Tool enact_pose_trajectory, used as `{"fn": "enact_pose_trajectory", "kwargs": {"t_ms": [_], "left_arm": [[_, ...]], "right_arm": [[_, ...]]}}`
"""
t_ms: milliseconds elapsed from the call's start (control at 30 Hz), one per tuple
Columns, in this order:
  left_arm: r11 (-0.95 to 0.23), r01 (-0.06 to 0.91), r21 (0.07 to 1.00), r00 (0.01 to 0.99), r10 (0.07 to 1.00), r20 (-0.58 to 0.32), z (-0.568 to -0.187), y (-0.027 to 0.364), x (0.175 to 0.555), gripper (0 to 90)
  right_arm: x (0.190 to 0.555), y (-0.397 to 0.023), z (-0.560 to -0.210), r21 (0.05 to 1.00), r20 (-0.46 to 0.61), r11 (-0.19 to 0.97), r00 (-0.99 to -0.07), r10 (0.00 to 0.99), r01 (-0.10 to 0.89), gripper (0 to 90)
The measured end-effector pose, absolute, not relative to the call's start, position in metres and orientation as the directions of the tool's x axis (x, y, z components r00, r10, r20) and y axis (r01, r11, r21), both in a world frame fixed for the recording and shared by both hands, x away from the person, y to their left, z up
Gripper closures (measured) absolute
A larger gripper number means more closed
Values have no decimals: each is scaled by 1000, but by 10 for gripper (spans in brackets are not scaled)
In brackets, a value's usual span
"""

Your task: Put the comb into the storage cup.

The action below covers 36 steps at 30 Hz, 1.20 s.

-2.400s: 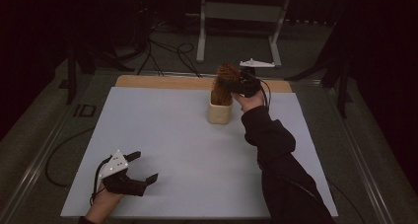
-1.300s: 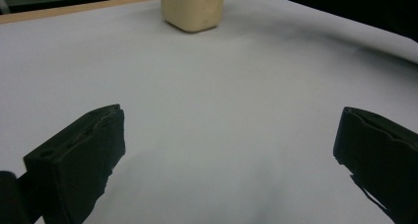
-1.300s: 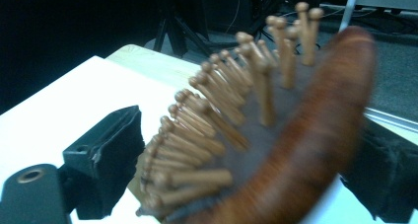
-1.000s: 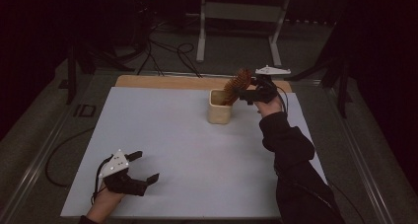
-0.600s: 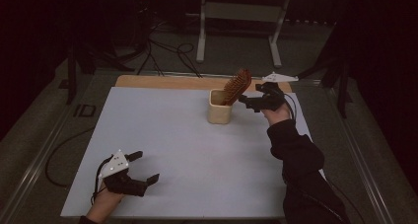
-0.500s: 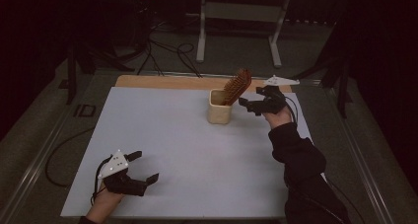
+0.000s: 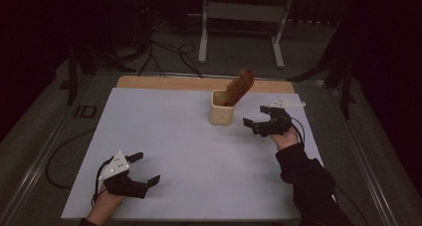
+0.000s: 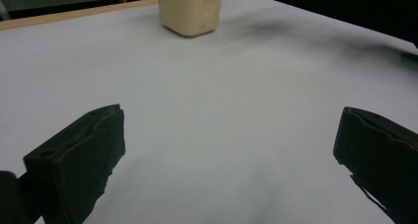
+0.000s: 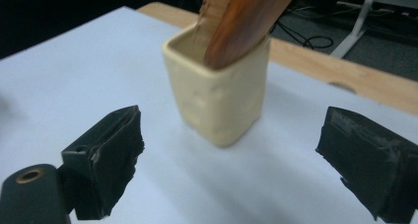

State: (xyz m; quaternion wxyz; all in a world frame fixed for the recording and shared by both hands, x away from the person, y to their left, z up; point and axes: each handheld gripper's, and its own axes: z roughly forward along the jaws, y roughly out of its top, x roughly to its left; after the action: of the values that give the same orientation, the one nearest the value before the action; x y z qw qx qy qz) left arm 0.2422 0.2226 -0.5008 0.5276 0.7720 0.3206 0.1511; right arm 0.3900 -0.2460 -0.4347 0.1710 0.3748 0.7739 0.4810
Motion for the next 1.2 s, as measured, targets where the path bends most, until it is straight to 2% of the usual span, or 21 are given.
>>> {"fn": "enact_pose_trajectory", "kwargs": {"t_ms": [800, 1200], "left_arm": [[-238, 334, 912, 755, 647, -108, -501, 223, 241, 0], [-239, 333, 912, 756, 645, -107, -501, 223, 241, 0]], "right_arm": [[319, -263, -491, 838, 79, 312, -665, 743, 448, 92], [287, -276, -506, 816, 90, 327, -662, 744, 477, 92]]}}
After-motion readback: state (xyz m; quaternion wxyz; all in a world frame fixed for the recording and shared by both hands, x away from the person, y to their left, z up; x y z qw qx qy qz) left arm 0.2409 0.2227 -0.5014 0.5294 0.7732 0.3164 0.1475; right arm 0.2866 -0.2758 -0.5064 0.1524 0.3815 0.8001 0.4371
